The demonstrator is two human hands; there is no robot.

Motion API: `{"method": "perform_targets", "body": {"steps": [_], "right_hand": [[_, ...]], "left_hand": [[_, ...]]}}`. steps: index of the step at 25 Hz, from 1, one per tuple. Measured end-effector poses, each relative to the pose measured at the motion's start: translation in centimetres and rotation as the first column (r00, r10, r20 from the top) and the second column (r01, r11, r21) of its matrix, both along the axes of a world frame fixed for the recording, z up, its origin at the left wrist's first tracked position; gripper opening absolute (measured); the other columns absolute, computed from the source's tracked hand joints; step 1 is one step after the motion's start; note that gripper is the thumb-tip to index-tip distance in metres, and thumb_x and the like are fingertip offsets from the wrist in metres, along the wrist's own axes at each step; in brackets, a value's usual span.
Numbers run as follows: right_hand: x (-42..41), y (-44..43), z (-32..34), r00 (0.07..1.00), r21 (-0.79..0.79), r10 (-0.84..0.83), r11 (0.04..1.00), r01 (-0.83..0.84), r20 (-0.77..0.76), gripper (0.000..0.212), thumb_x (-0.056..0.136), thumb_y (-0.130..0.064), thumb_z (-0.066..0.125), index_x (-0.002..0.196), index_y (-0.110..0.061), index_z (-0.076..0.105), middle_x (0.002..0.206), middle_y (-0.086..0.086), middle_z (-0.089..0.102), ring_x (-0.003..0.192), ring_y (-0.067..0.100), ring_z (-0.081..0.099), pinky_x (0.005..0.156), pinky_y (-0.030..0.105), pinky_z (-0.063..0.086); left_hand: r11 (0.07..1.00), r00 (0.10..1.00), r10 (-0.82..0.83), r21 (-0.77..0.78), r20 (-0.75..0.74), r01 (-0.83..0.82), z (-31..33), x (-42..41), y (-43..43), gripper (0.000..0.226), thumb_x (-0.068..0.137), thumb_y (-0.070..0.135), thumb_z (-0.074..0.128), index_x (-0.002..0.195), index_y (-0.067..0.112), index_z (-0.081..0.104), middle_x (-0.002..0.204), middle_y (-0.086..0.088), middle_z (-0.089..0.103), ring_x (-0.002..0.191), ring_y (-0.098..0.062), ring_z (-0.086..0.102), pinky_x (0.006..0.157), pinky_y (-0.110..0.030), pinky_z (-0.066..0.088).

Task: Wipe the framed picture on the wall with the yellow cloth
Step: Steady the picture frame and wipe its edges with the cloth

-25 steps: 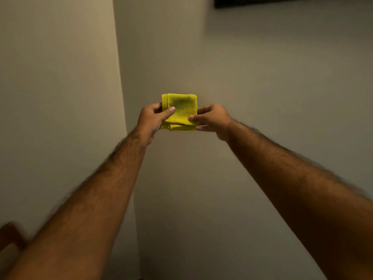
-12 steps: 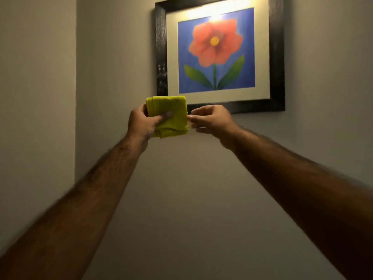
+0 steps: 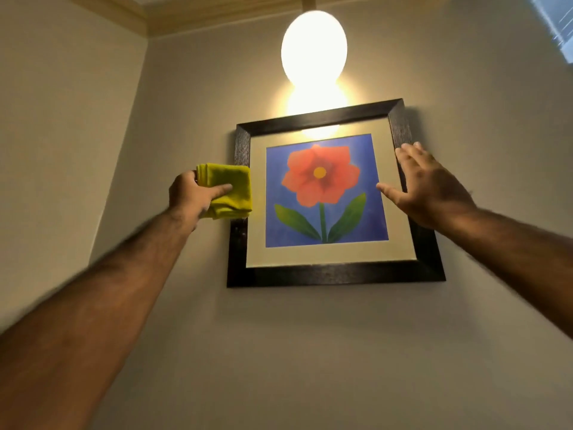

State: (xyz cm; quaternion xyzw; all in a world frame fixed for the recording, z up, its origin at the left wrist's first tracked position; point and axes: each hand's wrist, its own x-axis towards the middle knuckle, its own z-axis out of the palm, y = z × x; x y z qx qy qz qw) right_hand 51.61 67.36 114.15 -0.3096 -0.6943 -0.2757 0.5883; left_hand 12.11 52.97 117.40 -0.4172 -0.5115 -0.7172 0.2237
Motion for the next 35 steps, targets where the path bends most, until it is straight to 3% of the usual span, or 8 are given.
{"method": "perform_targets", "body": {"steps": [3,5,7,9,13,21,31,35], "right_hand": [[-0.6,2.6,-0.2,0.995,-0.084,-0.09,0.992,0.093,0.039,0.098,0.093,-0.07,0.041,0.163,-0.008,0.012,0.173,0.009,0.007,0.161,0.022,0.005,0.127,0.039,0.013],[-1.0,4.5,-1.3,0.992,-0.132,-0.118,0.984,0.122,0.037,0.106,0.088,-0.079,0.032,0.164,-0.011,0.004,0.174,0.004,-0.005,0.161,0.017,-0.003,0.128,0.038,0.008],[-1.5,6.2,-2.5,0.992,-0.108,-0.126,0.986,0.128,0.023,0.111,0.085,-0.085,0.023,0.164,-0.012,-0.002,0.173,0.001,-0.013,0.16,0.014,-0.009,0.127,0.036,0.004],[-2.2,7.3,-3.3,0.993,-0.068,-0.121,0.99,0.12,-0.012,0.113,0.083,-0.088,0.017,0.164,-0.011,-0.004,0.173,0.002,-0.015,0.16,0.014,-0.012,0.127,0.035,0.0],[-2.8,8.6,-3.7,0.989,0.029,-0.128,0.991,0.13,-0.075,0.113,0.084,-0.085,0.011,0.163,-0.005,0.001,0.173,0.009,-0.007,0.161,0.02,-0.007,0.13,0.039,0.004],[-2.9,9.8,-3.4,0.989,0.104,-0.102,0.988,0.113,-0.106,0.114,0.086,-0.087,0.015,0.162,-0.003,0.008,0.173,0.013,0.003,0.161,0.025,0.003,0.13,0.042,0.008],[-3.0,9.4,-3.6,0.985,0.127,-0.126,0.982,0.142,-0.121,0.112,0.085,-0.084,0.016,0.163,-0.003,0.008,0.173,0.012,0.002,0.161,0.024,0.002,0.13,0.041,0.008],[-3.0,9.3,-3.7,0.983,0.123,-0.142,0.98,0.156,-0.119,0.113,0.084,-0.084,0.014,0.162,-0.003,0.008,0.173,0.013,0.002,0.161,0.024,0.003,0.13,0.042,0.008]], "left_hand": [[0.964,0.958,0.265,0.002,-0.112,-0.267,-0.4,0.7,1.9,0.086,0.063,0.044,0.092,0.132,0.008,0.055,0.132,-0.017,0.062,0.119,-0.035,0.06,0.088,-0.039,0.05],[0.796,0.74,0.603,0.173,-0.298,-0.58,-1.2,1.4,2.3,0.083,0.064,0.041,0.088,0.131,0.01,0.051,0.135,-0.019,0.054,0.121,-0.039,0.054,0.093,-0.047,0.048],[0.645,0.424,0.747,0.402,-0.512,-0.65,-1.9,1.9,3.0,0.049,0.072,0.023,0.086,0.113,0.007,0.063,0.119,-0.019,0.062,0.106,-0.04,0.061,0.083,-0.049,0.053],[0.703,0.332,0.663,0.405,-0.671,-0.585,-3.6,2.2,4.5,0.024,0.082,0.002,0.077,0.106,0.002,0.072,0.113,-0.022,0.07,0.101,-0.041,0.068,0.084,-0.048,0.059],[0.863,0.546,0.452,0.192,-0.706,-0.466,-9.5,1.8,6.8,0.056,0.104,0.031,0.048,0.147,-0.005,0.045,0.157,-0.024,0.044,0.148,-0.038,0.04,0.124,-0.048,0.032],[0.88,0.629,0.379,0.053,-0.678,-0.472,-21.8,1.6,7.4,0.084,0.101,0.067,0.023,0.16,0.009,0.022,0.171,-0.008,0.018,0.16,-0.019,0.014,0.13,-0.035,0.013],[0.884,0.728,0.298,-0.109,-0.617,-0.455,4.8,2.1,7.0,0.088,0.098,0.069,0.019,0.163,0.011,0.004,0.173,-0.005,-0.002,0.161,-0.022,-0.001,0.129,-0.036,0.0],[0.88,0.719,0.316,-0.091,-0.619,-0.466,6.0,2.2,7.2,0.086,0.099,0.068,0.017,0.163,0.012,0.003,0.173,-0.005,-0.003,0.161,-0.021,-0.002,0.129,-0.038,0.0]]}}
